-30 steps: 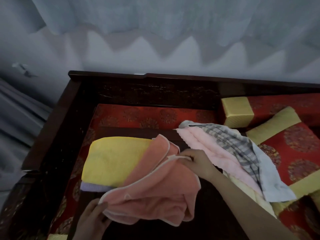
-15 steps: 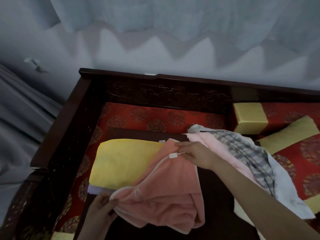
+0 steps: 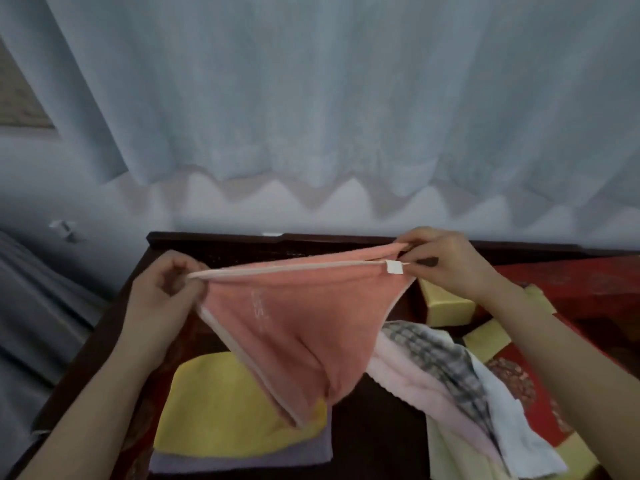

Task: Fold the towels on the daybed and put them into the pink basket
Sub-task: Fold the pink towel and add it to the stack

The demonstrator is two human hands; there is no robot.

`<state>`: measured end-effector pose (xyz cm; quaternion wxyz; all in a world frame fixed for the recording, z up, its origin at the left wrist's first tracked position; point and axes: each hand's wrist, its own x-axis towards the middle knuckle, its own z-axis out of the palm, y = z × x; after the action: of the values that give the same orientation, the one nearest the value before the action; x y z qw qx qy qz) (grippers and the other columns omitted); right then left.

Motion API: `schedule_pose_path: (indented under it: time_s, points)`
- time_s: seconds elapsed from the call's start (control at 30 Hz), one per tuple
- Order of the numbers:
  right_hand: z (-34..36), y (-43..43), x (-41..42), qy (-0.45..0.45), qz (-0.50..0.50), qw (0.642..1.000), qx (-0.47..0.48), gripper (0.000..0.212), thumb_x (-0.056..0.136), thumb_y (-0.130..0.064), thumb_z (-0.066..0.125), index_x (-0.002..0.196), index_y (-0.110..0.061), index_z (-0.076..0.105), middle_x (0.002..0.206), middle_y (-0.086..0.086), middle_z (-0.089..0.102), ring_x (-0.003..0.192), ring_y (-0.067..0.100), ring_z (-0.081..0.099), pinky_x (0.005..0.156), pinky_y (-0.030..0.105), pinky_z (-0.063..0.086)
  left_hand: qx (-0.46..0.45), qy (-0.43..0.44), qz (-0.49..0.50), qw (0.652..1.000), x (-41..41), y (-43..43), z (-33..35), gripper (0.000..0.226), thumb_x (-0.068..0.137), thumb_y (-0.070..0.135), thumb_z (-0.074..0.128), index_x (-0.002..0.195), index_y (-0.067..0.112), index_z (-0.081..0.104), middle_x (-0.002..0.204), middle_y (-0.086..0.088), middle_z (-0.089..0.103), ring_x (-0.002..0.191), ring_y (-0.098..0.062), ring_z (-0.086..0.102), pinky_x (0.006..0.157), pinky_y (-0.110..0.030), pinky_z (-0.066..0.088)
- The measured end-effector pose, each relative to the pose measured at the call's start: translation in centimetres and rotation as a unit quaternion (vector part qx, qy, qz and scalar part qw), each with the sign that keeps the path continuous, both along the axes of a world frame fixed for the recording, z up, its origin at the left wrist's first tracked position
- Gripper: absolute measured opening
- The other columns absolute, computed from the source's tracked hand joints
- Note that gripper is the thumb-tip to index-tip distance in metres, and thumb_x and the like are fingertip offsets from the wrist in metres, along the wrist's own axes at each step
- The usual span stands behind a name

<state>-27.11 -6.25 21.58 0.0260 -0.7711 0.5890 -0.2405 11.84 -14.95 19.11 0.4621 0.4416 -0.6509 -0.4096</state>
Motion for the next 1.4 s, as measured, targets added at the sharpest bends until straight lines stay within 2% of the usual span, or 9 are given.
schedule_pose_path:
  time_s: [0.13,0.3,0.43,0.6,0.8,1.0,1.23,1.3,1.4]
  points:
    - [2.9,1.7,-1.0,0.089,0.02,0.996,-0.011,0.006,0.08,-0.015,0.072,0.082,-0.012,0.076,0.106,0.01,0.061,0.095,0.017,0.056,0.082,0.029,0.045,-0.027,0.062,-0.029,0.997,-2.1,-0.3,5.3,0.022,0.068,0.005,0.052,0.067,0.026,0.06,0.069,0.013,0.064,0.064,-0.002,0.053,0.054,-0.013,0.04]
    - [6.3,3.2,-1.0,-0.023,-0.1,0.976,-0.192,0.016,0.081,-0.018,0.058,0.085,-0.006,0.069,0.087,0.006,0.065,0.081,0.014,0.057,0.074,0.007,0.037,-0.095,0.094,-0.021,0.991,-3.8,-0.6,10.2,0.022,0.073,0.009,0.048,0.068,0.028,0.057,0.068,0.015,0.06,0.062,-0.002,0.049,0.052,-0.016,0.037]
    - [6.8,3.5,-1.0,-0.162,-0.171,0.956,-0.173,0.019,0.084,-0.007,0.065,0.097,-0.015,0.054,0.082,-0.006,0.064,0.07,0.007,0.062,0.071,0.013,0.046,-0.124,-0.046,-0.018,0.991,-5.3,-1.6,9.3,0.021,0.077,0.009,0.049,0.074,0.029,0.053,0.083,0.005,0.056,0.07,-0.001,0.049,0.061,-0.01,0.038]
    - [4.9,1.9,-3.1,-0.06,-0.233,0.97,-0.041,0.01,0.086,-0.019,0.064,0.089,-0.012,0.071,0.089,0.008,0.072,0.083,0.026,0.065,0.078,0.042,0.052,-0.146,-0.293,-0.054,0.943,-5.5,-4.6,6.5,0.012,0.085,0.006,0.062,0.085,0.018,0.066,0.09,-0.008,0.07,0.088,-0.028,0.066,0.082,-0.033,0.05]
    - [3.4,1.3,-2.6,-0.111,-0.284,0.947,-0.097,0.016,0.095,-0.018,0.049,0.094,-0.006,0.059,0.092,0.013,0.066,0.082,0.028,0.058,0.066,0.03,0.034,0.019,-0.003,0.025,1.0,-8.6,-4.6,6.3,0.019,0.091,0.016,0.057,0.076,0.027,0.058,0.078,-0.006,0.062,0.079,-0.025,0.061,0.077,-0.048,0.056]
    - [1.8,5.4,-3.3,-0.234,-0.269,0.928,-0.11,0.011,0.087,-0.014,0.064,0.096,-0.011,0.058,0.082,0.001,0.067,0.085,0.017,0.065,0.073,0.025,0.046,0.053,0.023,-0.078,0.995,-8.5,-1.1,5.4,0.011,0.094,0.014,0.054,0.087,0.019,0.06,0.079,-0.003,0.063,0.075,-0.015,0.06,0.074,-0.033,0.054]
    - [-1.5,18.0,-2.2,-0.147,-0.142,0.966,0.157,0.008,0.074,-0.036,0.073,0.081,-0.035,0.072,0.085,-0.025,0.07,0.074,-0.004,0.066,0.062,0.007,0.045,0.136,-0.145,-0.31,0.93,-2.2,6.7,-1.4,0.031,0.078,0.043,0.06,0.094,0.018,0.067,0.085,-0.007,0.069,0.079,-0.02,0.065,0.072,-0.029,0.051]
    - [-4.3,21.0,-1.6,-0.172,-0.115,0.95,0.234,0.003,0.077,-0.027,0.076,0.08,-0.027,0.075,0.081,-0.02,0.072,0.074,0.0,0.067,0.064,0.011,0.047,0.163,-0.183,-0.339,0.908,-1.7,9.1,-4.8,0.009,0.086,0.028,0.059,0.089,0.025,0.066,0.074,0.004,0.064,0.071,-0.006,0.057,0.069,-0.024,0.044]
    - [-8.8,24.4,-0.9,-0.205,-0.11,0.918,0.32,0.02,0.075,-0.009,0.071,0.074,-0.029,0.072,0.079,-0.012,0.072,0.076,0.005,0.066,0.07,0.018,0.051,0.2,-0.267,-0.374,0.866,-1.7,12.6,-10.7,0.026,0.091,0.01,0.051,0.091,0.032,0.066,0.083,0.014,0.068,0.078,0.0,0.059,0.069,-0.015,0.04]
